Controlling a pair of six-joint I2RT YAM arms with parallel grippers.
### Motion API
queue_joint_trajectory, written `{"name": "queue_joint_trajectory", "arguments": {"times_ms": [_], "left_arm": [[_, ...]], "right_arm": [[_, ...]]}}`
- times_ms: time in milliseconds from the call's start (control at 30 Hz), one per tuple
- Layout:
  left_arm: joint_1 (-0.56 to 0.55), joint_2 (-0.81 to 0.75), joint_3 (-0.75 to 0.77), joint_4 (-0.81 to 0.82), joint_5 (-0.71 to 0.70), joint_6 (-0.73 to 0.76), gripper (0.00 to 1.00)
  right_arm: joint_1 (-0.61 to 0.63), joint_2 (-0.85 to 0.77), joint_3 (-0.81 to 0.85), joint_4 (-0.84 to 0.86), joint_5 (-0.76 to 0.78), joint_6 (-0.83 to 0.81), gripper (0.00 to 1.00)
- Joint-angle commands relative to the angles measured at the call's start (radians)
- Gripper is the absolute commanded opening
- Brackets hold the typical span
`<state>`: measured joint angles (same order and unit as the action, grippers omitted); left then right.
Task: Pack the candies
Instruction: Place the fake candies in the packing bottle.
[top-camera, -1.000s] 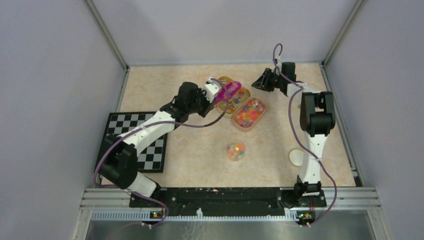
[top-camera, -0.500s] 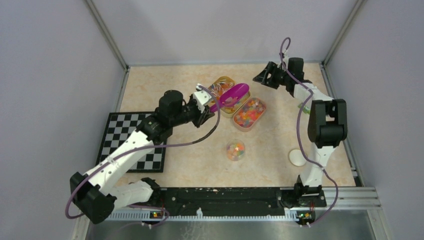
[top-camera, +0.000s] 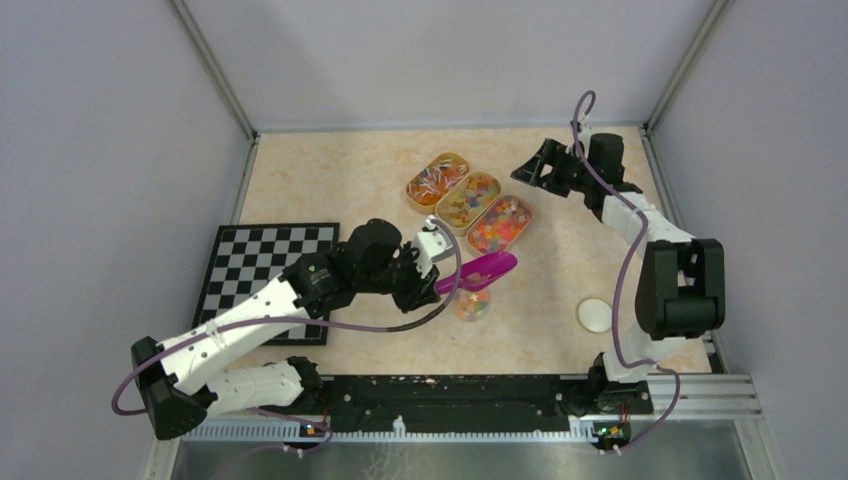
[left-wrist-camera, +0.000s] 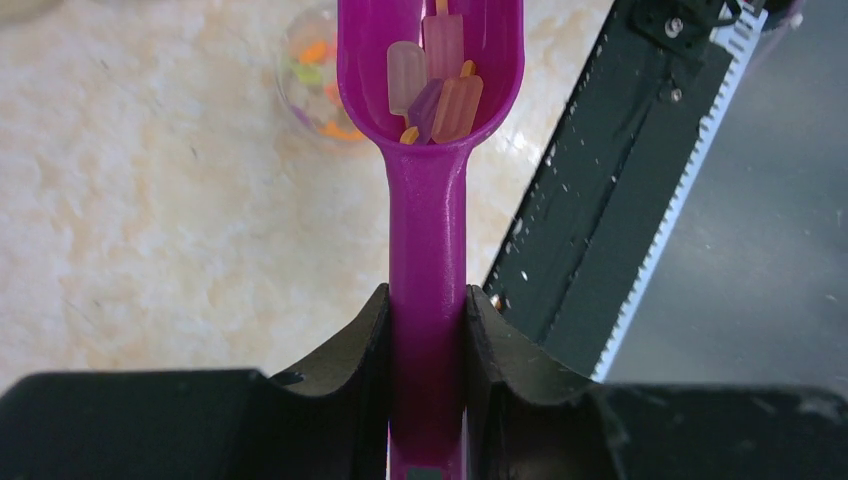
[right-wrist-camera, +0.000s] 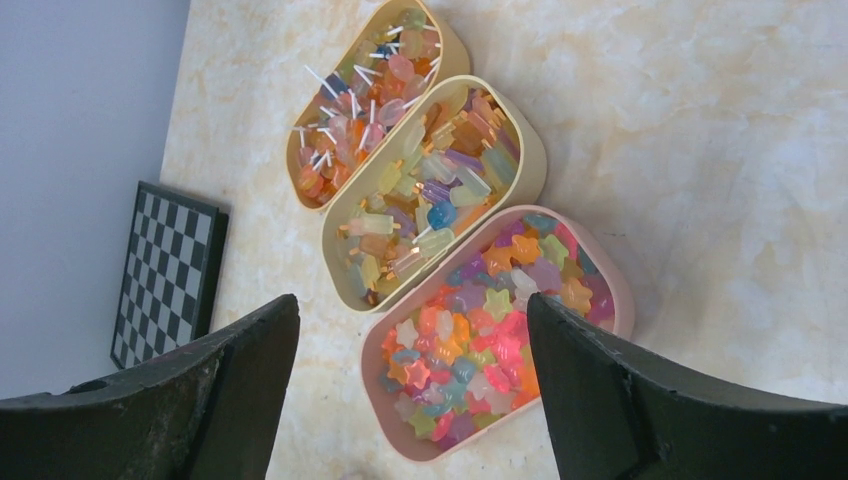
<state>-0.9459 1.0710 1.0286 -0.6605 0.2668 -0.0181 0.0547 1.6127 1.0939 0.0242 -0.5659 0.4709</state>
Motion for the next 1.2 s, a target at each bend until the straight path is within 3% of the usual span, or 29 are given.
{"name": "queue_joint_trajectory", "arguments": {"times_ms": [0,233,567,1033,1167], "left_arm": [[-0.031,-0.019,-0.003,-0.114,-0.02,-0.104,0.0],[-0.036,-0.004,0.003,-0.196,-0.014,-0.171,0.0],[-0.035,0.167,0.128,-0.365,-0.016,-0.217,0.0],[-0.036,0.301,0.28,-0.47,-0.051,-0.211,0.0],[-0.035,0.366,0.352,-0.535,-0.07,-0.217,0.0]], "right_arm": [[-0.001,-0.091,-0.022,-0.013,0.032,-0.057,0.83],[-0.002,-0.134,-0.038,-0.023,0.035,-0.063,0.84],[-0.002,-0.175,-0.066,-0.05,0.019,-0.067,0.83],[0.006,-0.264,-0.152,-0.075,-0.062,-0.059,0.72],[0.027,-0.328,-0.192,-0.131,-0.071,-0.049,0.64]]}}
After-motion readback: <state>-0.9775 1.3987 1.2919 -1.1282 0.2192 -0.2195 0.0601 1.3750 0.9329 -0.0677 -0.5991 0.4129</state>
